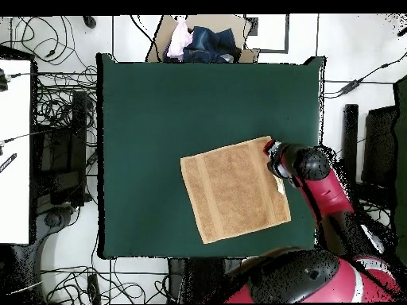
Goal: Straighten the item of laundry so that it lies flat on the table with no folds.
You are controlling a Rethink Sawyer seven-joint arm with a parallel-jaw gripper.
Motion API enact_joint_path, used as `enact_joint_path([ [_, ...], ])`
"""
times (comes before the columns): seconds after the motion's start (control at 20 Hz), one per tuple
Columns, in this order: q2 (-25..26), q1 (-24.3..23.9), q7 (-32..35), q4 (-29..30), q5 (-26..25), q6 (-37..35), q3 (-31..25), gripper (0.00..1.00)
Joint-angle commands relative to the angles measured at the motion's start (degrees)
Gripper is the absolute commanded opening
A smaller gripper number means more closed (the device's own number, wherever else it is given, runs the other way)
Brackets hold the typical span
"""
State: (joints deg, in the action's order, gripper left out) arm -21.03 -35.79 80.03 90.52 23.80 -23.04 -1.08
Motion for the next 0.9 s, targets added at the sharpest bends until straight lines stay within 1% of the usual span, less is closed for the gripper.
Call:
enact_joint_path([
  [0.05,-6.63,4.42,22.12,0.42,4.41,-10.99,3.42,0.00],
  [0.35,-9.23,6.07,24.68,-1.93,3.58,-18.74,6.45,0.00],
  [0.4,-9.25,6.25,25.06,-2.36,3.43,-19.17,6.69,0.00],
  [0.5,-8.20,6.06,24.85,-2.24,3.86,-16.45,6.01,0.00],
  [0.65,-3.76,3.04,22.09,-1.38,5.50,-7.64,1.38,0.00],
  [0.7,-2.32,2.23,21.23,-1.91,5.33,-5.16,0.44,0.00],
  [0.8,-0.33,1.99,20.52,-4.48,4.40,-3.56,0.77,0.00],
  [0.9,0.61,2.25,20.95,-6.09,4.34,-2.87,1.08,0.00],
])
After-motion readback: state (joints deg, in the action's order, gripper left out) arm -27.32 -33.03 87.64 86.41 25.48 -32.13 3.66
